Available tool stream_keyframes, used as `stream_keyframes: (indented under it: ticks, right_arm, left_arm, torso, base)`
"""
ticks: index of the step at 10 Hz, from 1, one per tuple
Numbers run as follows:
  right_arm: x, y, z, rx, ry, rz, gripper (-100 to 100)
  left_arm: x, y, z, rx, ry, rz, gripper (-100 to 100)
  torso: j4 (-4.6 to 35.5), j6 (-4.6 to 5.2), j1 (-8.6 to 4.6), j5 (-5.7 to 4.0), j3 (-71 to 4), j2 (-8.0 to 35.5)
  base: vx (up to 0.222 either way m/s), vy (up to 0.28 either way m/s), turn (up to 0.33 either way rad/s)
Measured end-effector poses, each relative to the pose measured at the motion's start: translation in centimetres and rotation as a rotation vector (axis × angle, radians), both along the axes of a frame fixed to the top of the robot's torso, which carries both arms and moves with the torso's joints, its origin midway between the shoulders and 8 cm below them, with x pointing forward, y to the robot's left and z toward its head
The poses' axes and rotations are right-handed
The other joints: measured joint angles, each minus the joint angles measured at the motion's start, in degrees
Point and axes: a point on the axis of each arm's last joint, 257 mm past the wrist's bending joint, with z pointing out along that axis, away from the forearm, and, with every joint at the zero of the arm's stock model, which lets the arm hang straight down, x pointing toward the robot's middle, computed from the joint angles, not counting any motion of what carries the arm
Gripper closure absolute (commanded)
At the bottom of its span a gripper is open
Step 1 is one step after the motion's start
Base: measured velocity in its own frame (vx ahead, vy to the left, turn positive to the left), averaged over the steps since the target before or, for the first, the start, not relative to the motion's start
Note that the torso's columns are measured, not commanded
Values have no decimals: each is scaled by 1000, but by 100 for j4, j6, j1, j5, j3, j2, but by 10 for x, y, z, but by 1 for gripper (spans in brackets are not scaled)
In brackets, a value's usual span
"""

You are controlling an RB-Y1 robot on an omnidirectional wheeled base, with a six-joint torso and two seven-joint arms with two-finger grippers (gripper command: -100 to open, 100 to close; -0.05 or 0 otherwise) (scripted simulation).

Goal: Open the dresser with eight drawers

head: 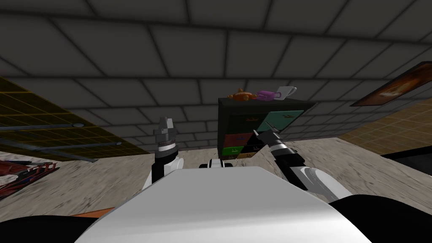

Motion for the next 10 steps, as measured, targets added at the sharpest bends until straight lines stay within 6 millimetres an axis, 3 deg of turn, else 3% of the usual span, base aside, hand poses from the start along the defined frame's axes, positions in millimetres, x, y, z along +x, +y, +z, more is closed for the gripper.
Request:
stream_keyframes:
  ticks: [4,7,10]
  right_arm:
    - [-7,-5,15,-50,4,-25,-100]
    - [-12,9,40,-75,-29,-4,-100]
    - [-15,13,50,-81,-42,3,-100]
  left_arm:
    - [0,0,0,0,0,0,0]
    - [0,0,0,0,0,0,0]
    - [0,0,0,0,0,0,0]
  torso:
    - [-1,1,-12,-4,-2,-2]
    - [0,0,-9,-3,-1,-1]
    - [-5,0,-4,-2,-10,-17]
  base:
    - [12,61,-34]
    - [2,32,-15]
    - [45,25,7]
